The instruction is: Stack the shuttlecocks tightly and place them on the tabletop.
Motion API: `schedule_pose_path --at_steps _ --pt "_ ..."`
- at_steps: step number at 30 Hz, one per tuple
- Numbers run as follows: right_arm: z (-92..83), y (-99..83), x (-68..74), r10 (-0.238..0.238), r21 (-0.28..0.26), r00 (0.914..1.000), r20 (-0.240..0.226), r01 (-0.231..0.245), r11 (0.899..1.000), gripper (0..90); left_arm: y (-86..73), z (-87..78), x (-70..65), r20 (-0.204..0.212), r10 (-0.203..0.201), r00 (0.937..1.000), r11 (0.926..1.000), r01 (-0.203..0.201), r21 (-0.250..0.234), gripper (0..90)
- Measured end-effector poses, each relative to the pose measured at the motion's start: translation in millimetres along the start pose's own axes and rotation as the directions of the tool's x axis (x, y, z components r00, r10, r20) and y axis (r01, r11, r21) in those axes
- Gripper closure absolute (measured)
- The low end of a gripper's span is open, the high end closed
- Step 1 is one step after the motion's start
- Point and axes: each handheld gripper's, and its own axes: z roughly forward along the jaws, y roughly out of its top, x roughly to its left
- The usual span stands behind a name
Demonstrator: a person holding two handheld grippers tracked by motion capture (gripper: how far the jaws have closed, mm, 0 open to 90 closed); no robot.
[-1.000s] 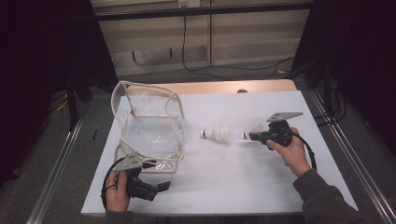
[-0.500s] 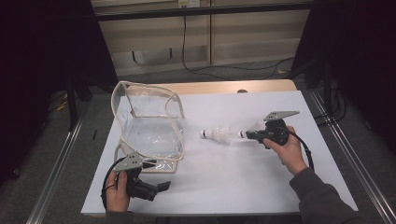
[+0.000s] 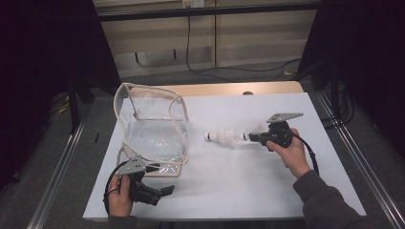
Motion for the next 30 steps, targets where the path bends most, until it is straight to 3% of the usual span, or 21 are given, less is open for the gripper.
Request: schedule_pose_path --at_steps 30 --pt "17.2 4.9 4.4 -0.001 0.005 0.9998 -0.02 0.001 1.0 88.3 -0.3 -0.2 0.3 0.0 -0.003 1.0 1.0 0.003 0.002 2.8"
